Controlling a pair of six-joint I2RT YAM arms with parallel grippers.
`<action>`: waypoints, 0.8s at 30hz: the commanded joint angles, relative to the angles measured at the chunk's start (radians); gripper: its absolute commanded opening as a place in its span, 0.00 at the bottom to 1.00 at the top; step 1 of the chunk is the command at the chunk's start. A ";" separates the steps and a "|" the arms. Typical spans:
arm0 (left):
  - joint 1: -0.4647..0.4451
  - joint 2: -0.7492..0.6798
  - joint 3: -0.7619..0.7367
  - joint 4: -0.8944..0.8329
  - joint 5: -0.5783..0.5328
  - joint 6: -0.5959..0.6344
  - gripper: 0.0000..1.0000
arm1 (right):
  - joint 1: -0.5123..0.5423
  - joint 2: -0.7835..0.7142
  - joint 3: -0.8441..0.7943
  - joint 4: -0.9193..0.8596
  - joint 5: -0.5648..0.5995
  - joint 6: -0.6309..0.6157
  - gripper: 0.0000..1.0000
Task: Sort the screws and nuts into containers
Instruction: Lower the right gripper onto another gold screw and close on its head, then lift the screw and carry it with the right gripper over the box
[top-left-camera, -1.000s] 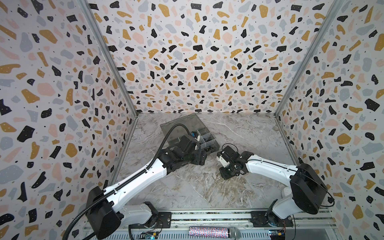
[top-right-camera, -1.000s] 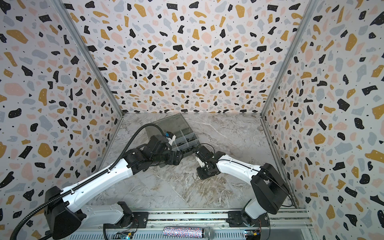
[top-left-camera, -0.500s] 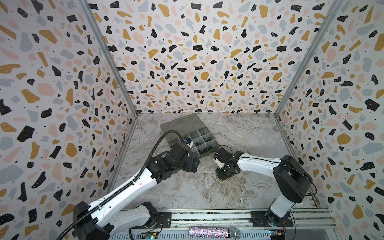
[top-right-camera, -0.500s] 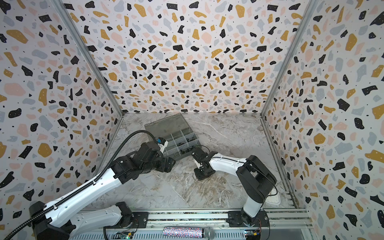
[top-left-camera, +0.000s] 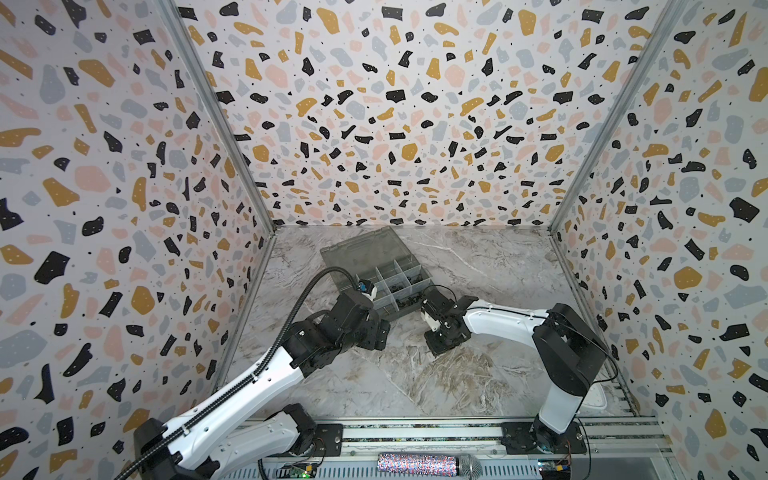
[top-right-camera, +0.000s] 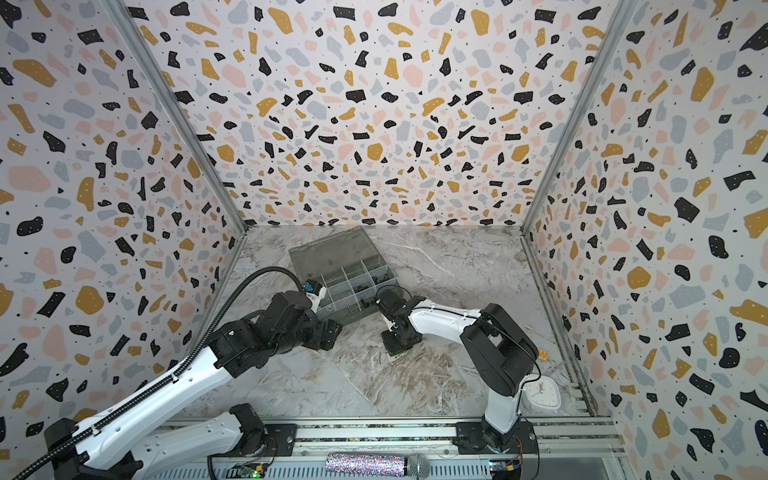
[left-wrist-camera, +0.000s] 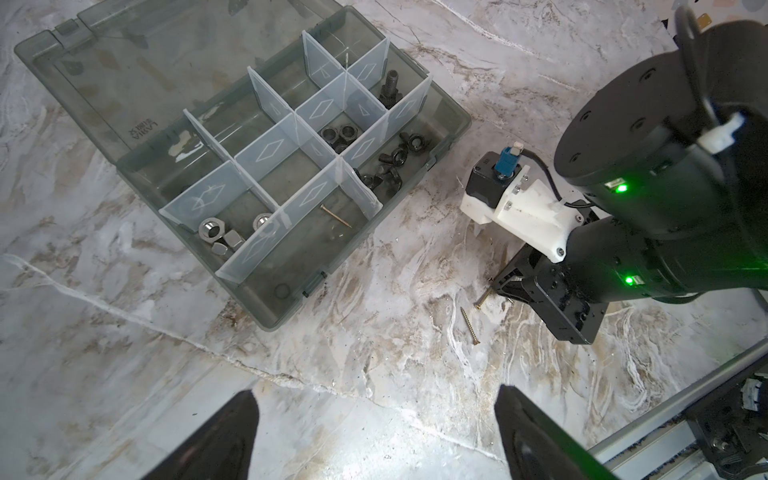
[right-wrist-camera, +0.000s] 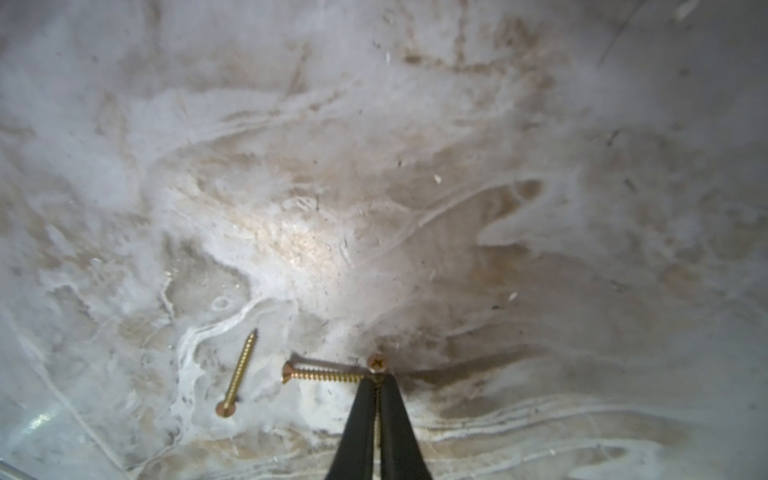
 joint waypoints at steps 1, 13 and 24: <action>-0.004 -0.018 -0.010 0.004 -0.035 0.020 0.91 | 0.001 0.049 -0.001 -0.086 0.042 0.011 0.01; 0.051 0.004 -0.001 0.027 -0.078 0.018 0.92 | 0.001 -0.016 0.210 -0.235 0.062 -0.018 0.00; 0.177 -0.005 -0.003 0.024 -0.073 0.009 0.92 | 0.021 0.110 0.523 -0.287 0.033 -0.095 0.00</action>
